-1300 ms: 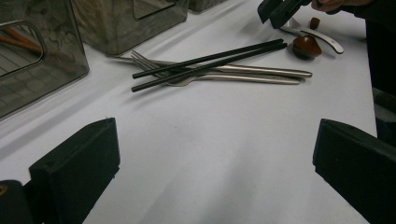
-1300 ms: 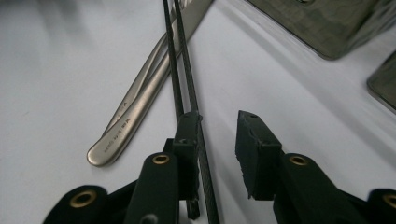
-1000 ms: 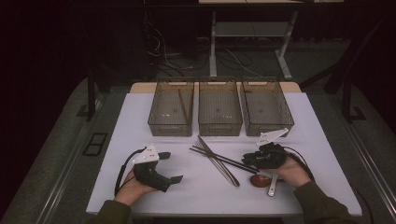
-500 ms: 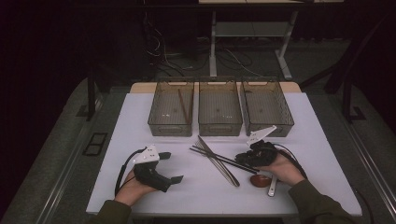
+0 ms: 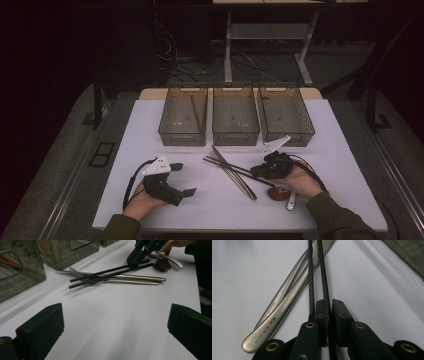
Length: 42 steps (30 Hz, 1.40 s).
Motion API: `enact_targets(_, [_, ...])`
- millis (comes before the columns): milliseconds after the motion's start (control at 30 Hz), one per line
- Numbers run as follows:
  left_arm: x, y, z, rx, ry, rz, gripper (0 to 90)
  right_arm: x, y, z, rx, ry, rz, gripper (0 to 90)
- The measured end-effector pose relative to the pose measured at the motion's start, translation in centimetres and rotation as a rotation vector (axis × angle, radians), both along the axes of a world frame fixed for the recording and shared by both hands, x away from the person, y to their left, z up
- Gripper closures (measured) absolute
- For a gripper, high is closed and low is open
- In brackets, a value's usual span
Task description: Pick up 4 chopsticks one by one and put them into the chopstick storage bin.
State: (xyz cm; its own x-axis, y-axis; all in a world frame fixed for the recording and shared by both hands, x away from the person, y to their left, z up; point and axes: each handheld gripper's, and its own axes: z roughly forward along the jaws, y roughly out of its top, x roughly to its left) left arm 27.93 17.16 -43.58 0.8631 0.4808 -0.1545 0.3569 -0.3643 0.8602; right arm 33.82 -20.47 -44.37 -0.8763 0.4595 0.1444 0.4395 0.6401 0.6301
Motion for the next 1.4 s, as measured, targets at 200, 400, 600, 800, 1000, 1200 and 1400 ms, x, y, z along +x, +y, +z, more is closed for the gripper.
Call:
enact_targets(200, [0.0,0.0,0.0,0.001,0.0,-0.002,0.0,-0.2,0.1,0.0,-0.007,-0.019,0.004,82.9])
enact_targets(400, [0.0,-0.1,0.0,0.0,-0.001,-0.003,0.0,-0.4,0.2,0.1,-0.04,-0.059,0.023,83.9])
enact_targets(600, [0.0,0.0,0.0,-0.001,-0.001,-0.003,0.0,-0.3,0.3,0.1,-0.044,-0.068,0.047,84.5])
enact_targets(800, [0.0,0.0,0.0,-0.003,-0.001,-0.002,0.0,-0.2,0.1,0.4,-0.024,-0.056,0.039,85.0])
enact_targets(1000, [0.0,0.0,0.0,-0.003,-0.001,-0.002,0.0,-0.1,-0.5,0.9,0.002,-0.062,0.003,85.1])
enact_targets(1200, [0.0,0.0,0.0,-0.004,-0.001,-0.001,0.0,0.0,-1.2,1.6,0.037,-0.07,-0.012,85.1])
enact_targets(1400, [0.0,0.0,0.0,-0.006,-0.001,0.001,0.0,-0.1,-1.7,2.6,0.081,-0.081,-0.02,85.1])
